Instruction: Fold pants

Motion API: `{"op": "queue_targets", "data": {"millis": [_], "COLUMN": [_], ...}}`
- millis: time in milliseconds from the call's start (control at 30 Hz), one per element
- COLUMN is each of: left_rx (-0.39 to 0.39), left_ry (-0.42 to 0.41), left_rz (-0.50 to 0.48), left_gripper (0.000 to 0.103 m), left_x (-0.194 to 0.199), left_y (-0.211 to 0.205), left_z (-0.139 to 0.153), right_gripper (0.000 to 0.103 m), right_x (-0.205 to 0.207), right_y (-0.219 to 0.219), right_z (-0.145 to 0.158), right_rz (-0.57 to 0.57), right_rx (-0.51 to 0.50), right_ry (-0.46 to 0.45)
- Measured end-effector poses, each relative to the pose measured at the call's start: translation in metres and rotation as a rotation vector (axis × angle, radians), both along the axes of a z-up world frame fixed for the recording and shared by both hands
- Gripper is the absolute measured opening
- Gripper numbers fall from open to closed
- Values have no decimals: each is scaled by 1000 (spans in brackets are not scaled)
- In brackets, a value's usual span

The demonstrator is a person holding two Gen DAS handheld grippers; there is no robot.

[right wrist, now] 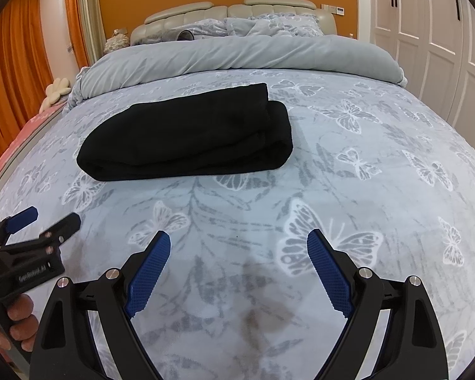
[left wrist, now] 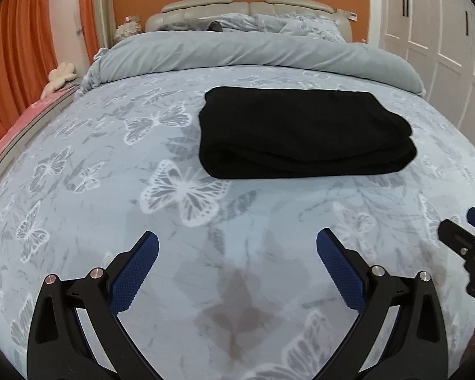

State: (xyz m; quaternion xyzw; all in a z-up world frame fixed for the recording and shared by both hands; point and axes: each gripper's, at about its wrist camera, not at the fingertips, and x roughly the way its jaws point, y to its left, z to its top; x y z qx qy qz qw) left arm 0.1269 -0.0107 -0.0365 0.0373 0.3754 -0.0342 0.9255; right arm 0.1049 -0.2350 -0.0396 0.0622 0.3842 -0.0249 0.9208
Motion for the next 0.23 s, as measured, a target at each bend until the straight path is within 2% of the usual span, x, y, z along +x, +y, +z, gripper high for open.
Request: {"op": "queue_targets", "data": {"millis": [100, 233], "left_rx": [72, 67], "left_ry": [44, 45], "left_rz": [-31, -64], "left_gripper": [98, 98], "left_x": [0, -7], "left_y": [-10, -13], "left_z": [-1, -1], "right_gripper": [87, 87], "right_x": [-2, -3], "right_y": [-1, 0], "right_z": [-1, 0], "right_rz": [7, 12], "right_rx": [-3, -6], "right_ry": [4, 5]}}
